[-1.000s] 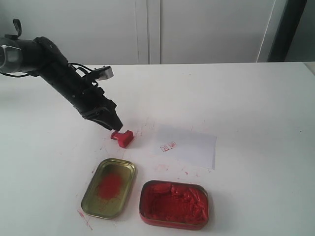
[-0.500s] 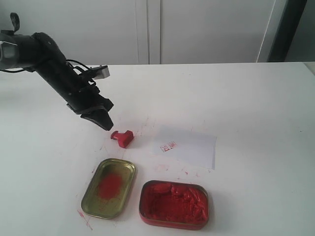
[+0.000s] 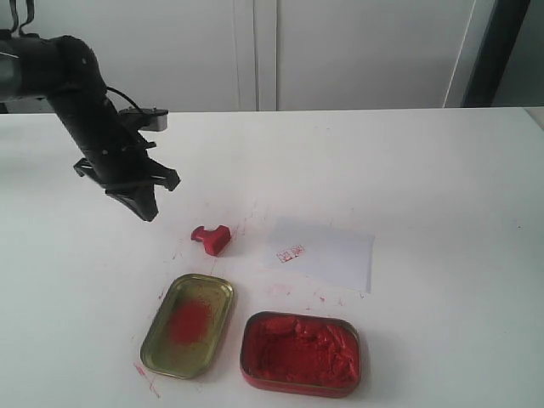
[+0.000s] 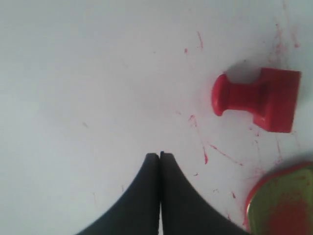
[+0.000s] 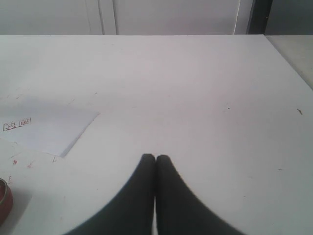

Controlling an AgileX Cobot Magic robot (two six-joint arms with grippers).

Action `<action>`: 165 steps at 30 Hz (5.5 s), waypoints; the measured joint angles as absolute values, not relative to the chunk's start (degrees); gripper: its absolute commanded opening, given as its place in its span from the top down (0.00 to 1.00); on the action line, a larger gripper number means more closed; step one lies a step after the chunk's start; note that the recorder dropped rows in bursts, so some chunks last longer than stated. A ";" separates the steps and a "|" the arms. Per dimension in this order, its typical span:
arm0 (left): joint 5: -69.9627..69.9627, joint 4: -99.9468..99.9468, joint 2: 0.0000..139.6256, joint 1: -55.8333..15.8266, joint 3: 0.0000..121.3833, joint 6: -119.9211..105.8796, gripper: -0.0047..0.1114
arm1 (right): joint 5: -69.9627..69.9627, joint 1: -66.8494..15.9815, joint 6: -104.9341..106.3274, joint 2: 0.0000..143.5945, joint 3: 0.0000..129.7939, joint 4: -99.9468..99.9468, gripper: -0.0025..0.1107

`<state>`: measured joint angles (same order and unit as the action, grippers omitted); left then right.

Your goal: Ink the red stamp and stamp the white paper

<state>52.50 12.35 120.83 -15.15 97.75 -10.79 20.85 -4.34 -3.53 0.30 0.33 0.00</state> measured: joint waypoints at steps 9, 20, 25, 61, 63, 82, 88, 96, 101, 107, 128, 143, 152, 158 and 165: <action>55.39 -3.48 117.88 -16.97 97.75 0.00 0.96 | 20.85 -4.34 -3.53 0.30 0.33 0.00 0.98; 58.56 -5.79 116.48 -16.97 97.75 2.53 0.96 | 20.85 -4.34 -3.53 0.30 0.33 0.00 0.98; 59.97 -5.79 115.95 -15.53 97.28 3.68 0.96 | 20.85 -4.34 -3.53 0.30 0.33 0.00 0.98; 57.51 -2.47 79.34 -3.20 68.78 6.27 0.96 | 20.85 -4.34 -4.46 0.30 0.33 0.00 0.98; 57.51 -2.26 76.92 -3.20 67.12 6.36 0.96 | 20.85 -4.34 -4.46 0.30 0.33 0.00 0.98; 57.60 1.93 56.79 -3.20 54.22 6.36 0.96 | 20.85 -4.34 -4.46 0.30 0.33 0.00 0.98; 57.72 2.06 52.80 -3.20 50.70 4.63 0.96 | 20.85 -4.34 -4.46 0.30 0.33 0.00 0.98; 57.99 2.06 52.51 -3.20 50.24 4.23 0.96 | 20.85 -4.34 -4.46 0.30 0.33 0.00 0.98; 57.46 2.06 52.51 -3.20 50.24 4.14 0.96 | 20.85 -4.34 -4.46 0.30 0.33 0.00 0.98; 57.48 2.06 52.51 -3.20 50.24 4.09 0.96 | 20.85 -4.34 -4.46 0.30 0.33 0.00 0.98; 44.67 2.06 36.20 -3.20 35.20 4.00 0.96 | 20.85 -4.34 -4.46 0.30 0.33 0.00 0.98; 22.89 1.48 15.04 -3.20 10.62 4.00 0.96 | 20.85 -4.34 -4.46 0.30 0.33 0.00 0.98; 21.35 0.60 3.29 1.44 4.20 4.00 0.96 | 20.85 -4.34 -4.46 0.30 0.33 0.00 0.98; 19.73 0.48 0.28 1.53 0.71 3.86 0.96 | 20.85 -4.34 -4.46 0.30 0.33 0.00 0.98; 19.11 0.48 0.28 1.53 0.53 2.98 0.96 | 20.85 -4.34 -4.46 0.30 0.33 0.00 0.98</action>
<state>19.11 0.48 0.28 1.53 0.53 2.98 20.85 -4.34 -4.46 0.30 0.33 0.00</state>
